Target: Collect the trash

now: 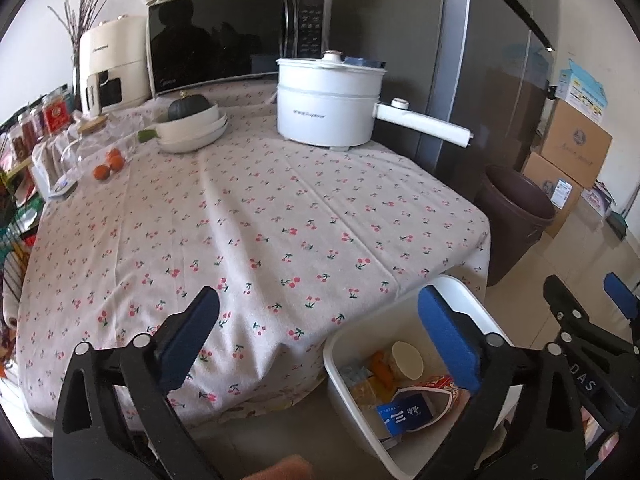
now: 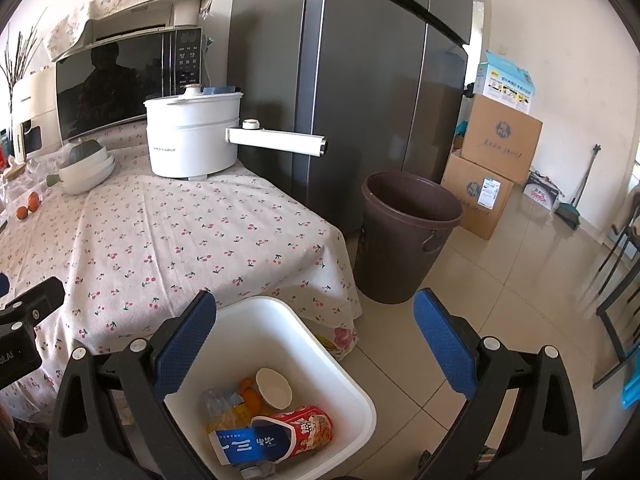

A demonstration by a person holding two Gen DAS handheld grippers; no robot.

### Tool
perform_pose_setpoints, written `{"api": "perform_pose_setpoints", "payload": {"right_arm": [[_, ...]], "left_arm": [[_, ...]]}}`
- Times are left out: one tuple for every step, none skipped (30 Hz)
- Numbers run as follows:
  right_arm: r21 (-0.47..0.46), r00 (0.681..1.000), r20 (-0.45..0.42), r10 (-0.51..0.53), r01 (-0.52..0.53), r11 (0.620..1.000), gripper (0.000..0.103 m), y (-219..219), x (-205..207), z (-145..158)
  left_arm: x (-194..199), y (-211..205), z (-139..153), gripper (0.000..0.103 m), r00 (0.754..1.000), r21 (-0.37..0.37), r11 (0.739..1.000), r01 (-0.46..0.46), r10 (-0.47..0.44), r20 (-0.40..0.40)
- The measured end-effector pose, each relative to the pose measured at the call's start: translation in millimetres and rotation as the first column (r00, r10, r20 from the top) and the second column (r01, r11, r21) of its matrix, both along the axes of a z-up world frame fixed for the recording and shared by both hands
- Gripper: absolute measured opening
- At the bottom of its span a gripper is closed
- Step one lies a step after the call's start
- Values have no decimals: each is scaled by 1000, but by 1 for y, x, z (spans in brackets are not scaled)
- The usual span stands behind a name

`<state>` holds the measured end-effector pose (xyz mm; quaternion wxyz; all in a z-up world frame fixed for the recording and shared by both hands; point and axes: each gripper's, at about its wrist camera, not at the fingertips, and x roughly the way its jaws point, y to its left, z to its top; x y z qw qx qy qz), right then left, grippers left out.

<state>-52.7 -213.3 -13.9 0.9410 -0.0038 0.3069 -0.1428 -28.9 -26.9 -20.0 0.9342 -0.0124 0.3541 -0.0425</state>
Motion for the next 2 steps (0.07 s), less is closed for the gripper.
{"api": "perform_pose_setpoints", "payload": {"right_arm": [[1,1000,1,1,-1,1000,96,0,0,0],[1,1000,1,3,-3,1000,96,0,0,0]], "left_arm": [[0,0,0,96,1000,4,1000,-2,2,-1],[0,0,0,96,1000,7,1000,-1,1,-2]]}}
